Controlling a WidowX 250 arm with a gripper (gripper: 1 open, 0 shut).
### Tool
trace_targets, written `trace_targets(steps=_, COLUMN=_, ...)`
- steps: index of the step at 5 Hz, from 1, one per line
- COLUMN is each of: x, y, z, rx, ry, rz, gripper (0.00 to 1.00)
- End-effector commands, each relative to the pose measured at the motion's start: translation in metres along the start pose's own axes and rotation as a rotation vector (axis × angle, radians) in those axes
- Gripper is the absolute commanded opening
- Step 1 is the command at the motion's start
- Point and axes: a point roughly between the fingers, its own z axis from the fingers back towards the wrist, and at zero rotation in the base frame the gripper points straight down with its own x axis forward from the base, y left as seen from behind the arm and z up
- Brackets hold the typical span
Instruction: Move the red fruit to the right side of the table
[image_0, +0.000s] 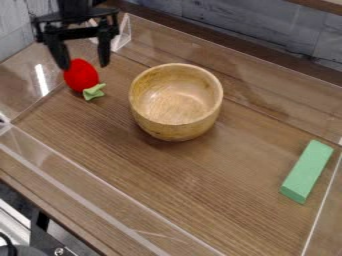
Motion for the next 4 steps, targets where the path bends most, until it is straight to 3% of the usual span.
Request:
trace_targets(steps=1, x=0.023, y=0.007, z=0.008, rx=-0.018, ry=-0.064, rz=0.084, gripper=1.0)
trace_targets(steps=4, x=0.052, y=0.021, z=-0.016, rx=-0.022, ry=-0.063, rz=0.233, gripper=1.0)
